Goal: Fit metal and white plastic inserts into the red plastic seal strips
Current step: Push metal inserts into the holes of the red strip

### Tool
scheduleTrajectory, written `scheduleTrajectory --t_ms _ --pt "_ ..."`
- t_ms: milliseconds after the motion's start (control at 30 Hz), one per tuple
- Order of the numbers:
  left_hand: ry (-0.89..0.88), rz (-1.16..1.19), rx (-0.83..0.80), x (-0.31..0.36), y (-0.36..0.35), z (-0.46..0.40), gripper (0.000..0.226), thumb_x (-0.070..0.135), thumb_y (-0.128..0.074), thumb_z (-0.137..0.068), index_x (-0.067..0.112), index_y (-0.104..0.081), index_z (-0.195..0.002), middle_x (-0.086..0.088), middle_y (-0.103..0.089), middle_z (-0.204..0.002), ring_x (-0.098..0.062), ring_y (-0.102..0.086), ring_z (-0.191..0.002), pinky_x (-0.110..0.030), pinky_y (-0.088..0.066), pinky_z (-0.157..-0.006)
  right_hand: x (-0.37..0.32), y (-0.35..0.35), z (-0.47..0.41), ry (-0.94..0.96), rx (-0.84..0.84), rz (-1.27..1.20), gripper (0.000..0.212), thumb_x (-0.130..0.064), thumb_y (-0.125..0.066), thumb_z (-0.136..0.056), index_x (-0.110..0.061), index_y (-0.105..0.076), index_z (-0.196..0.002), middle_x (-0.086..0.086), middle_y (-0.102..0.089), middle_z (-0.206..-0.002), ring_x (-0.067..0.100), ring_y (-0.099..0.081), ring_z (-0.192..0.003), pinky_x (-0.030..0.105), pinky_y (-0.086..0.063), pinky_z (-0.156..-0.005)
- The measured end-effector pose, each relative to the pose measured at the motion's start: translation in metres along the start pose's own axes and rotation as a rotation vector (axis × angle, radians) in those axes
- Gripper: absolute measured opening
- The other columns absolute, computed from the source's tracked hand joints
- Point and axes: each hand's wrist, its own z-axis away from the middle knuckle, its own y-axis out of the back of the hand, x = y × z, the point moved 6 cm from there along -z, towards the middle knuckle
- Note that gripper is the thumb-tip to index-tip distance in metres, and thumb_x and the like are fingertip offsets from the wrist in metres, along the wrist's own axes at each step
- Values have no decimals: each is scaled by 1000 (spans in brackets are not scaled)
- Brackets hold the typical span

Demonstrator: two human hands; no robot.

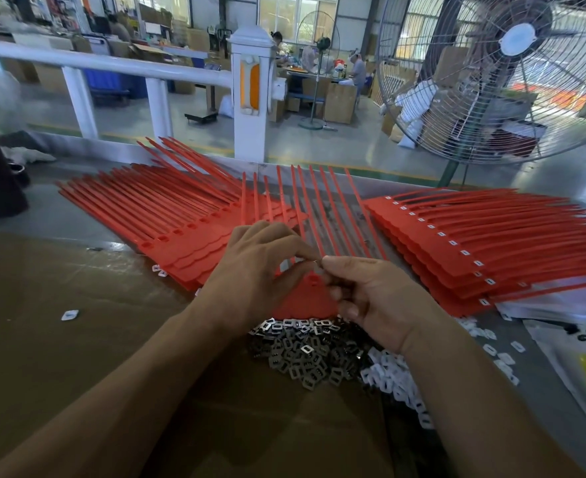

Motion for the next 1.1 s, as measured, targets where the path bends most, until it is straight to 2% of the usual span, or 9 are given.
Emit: scheduleTrajectory --t_ms 100,300,400,467,533,700,867,1000,1100 --pt "165 -42 -76 -21 -3 4 18 44 -60 -96 37 -70 -109 18 -57 -111 -10 -48 -112 -34 -30 -100 -7 12 -3 139 203 339 9 -21 -77 -91 -15 -76 -84 6 -73 -76 12 -57 -58 20 -37 -42" --pt "292 -140 -221 -43 -6 13 23 55 -58 -93 40 -66 -109 17 -50 -127 -8 -34 -123 -36 -22 -110 -17 2 -4 268 336 791 17 -33 -72 -94 -25 -74 -79 -13 -68 -61 -10 -60 -56 6 -39 -44" --pt "330 -142 -245 -46 -8 15 22 55 -60 -93 39 -65 -106 15 -48 -131 -10 -33 -127 -36 -18 -111 -18 -3 -7 269 373 922 22 -35 -70 -95 -24 -74 -76 -9 -71 -66 1 -66 -61 18 -51 -52" --pt "349 -144 -251 -47 -9 15 22 55 -61 -92 39 -66 -106 15 -47 -134 -10 -32 -128 -35 -16 -110 -17 -4 -9 244 386 955 26 -37 -70 -95 -23 -75 -75 -5 -72 -66 11 -69 -65 32 -57 -65" --pt "360 -141 -265 -48 -10 15 22 56 -61 -92 39 -68 -104 16 -46 -135 -10 -30 -129 -35 -15 -109 -16 -4 -11 228 386 956 27 -38 -70 -95 -24 -74 -72 -5 -72 -63 15 -70 -66 37 -58 -67" --pt "379 -118 -288 -48 -12 15 19 54 -61 -92 40 -71 -101 18 -47 -135 -8 -29 -129 -34 -13 -107 -14 -5 -12 210 373 944 25 -38 -70 -96 -29 -73 -72 -10 -72 -67 11 -70 -69 35 -60 -72" --pt "393 -97 -297 -48 -13 16 17 53 -62 -92 39 -70 -99 18 -46 -135 -7 -28 -128 -33 -14 -106 -13 -5 -12 202 383 933 30 -38 -70 -95 -27 -71 -67 -3 -74 -71 18 -73 -74 37 -59 -73" --pt "399 -91 -300 -48 -13 17 17 53 -62 -92 39 -69 -99 18 -46 -135 -8 -29 -128 -36 -16 -110 -11 -6 -13 207 379 947 16 -37 -72 -94 -24 -80 -89 -11 -73 -75 8 -70 -72 36 -61 -77" --pt "404 -92 -302 -48 -13 17 18 53 -62 -92 39 -69 -100 18 -46 -134 -8 -30 -128 -37 -18 -110 -10 -4 -15 214 398 943 15 -37 -74 -91 -23 -80 -94 -13 -72 -77 5 -68 -74 33 -59 -74"
